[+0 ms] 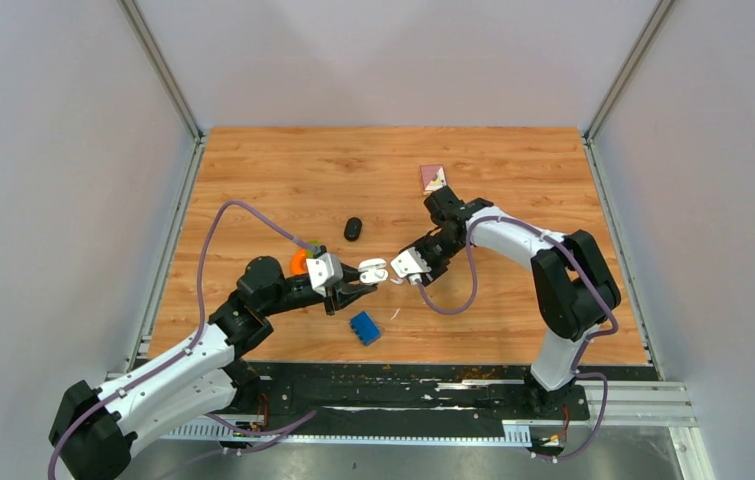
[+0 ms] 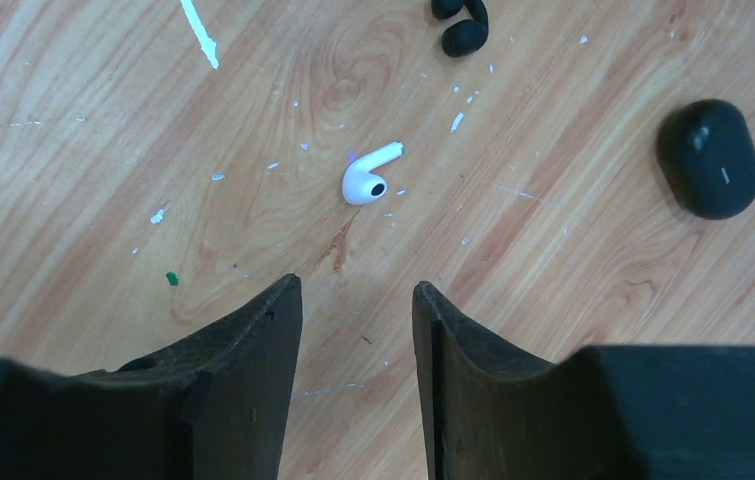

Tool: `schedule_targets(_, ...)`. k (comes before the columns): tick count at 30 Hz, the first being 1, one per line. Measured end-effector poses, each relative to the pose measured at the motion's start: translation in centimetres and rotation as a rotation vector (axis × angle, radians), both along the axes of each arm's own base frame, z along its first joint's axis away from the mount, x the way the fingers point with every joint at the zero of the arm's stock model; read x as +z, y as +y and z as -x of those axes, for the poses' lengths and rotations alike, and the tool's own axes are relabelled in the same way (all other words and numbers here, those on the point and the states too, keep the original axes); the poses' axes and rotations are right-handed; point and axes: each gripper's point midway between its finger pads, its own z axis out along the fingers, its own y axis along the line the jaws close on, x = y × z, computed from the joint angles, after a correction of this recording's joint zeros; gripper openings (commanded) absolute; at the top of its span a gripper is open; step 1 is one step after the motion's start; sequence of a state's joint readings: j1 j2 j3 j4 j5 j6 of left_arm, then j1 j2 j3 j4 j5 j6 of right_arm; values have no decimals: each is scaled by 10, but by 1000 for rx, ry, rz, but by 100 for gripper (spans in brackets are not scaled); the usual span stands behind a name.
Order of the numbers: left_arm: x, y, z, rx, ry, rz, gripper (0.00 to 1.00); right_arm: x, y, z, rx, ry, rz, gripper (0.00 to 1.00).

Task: Insert the wireless bluetooth earbuds into the charging case
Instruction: Pick up the earbud from the center of the board.

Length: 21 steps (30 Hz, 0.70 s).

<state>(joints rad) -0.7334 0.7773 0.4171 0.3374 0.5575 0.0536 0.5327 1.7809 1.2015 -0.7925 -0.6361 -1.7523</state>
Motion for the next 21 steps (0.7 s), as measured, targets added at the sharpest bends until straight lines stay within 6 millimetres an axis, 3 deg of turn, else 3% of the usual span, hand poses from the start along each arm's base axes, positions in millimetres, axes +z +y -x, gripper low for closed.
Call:
schedule_targets(6,1,4,-6,45,-5,4,0,-1,7,6,66,-35,4,44)
schedule_targets(12,8,16,-13,106,-2,60,0,-3,3,12,70,-37,18,44)
schedule_targets(21,18,16,-36,107,136,174,0,-5,14,14,101,-69,23,45)
